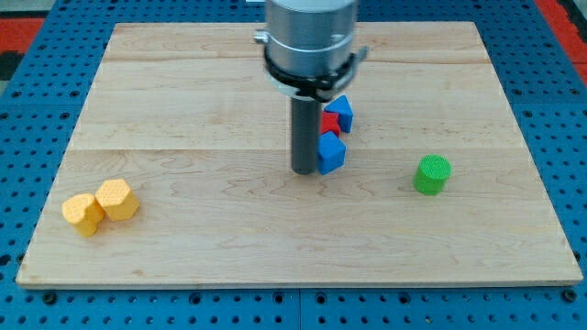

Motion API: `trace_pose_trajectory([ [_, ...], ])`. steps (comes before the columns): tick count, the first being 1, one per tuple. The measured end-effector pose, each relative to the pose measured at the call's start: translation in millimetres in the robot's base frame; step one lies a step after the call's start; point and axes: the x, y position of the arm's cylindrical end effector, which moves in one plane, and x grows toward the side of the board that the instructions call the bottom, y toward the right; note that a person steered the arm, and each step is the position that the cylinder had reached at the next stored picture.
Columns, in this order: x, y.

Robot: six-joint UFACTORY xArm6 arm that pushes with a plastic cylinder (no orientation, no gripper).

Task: Push the red star into the red circle

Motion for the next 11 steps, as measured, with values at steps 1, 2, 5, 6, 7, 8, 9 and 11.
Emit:
trace_pose_trajectory([
  [1, -3, -17],
  [2, 30, -24],
  [5, 0, 15],
  [6, -18, 10],
  [7, 15, 24],
  [8, 44, 83],
  [9, 27, 100],
  [11, -34, 16],
])
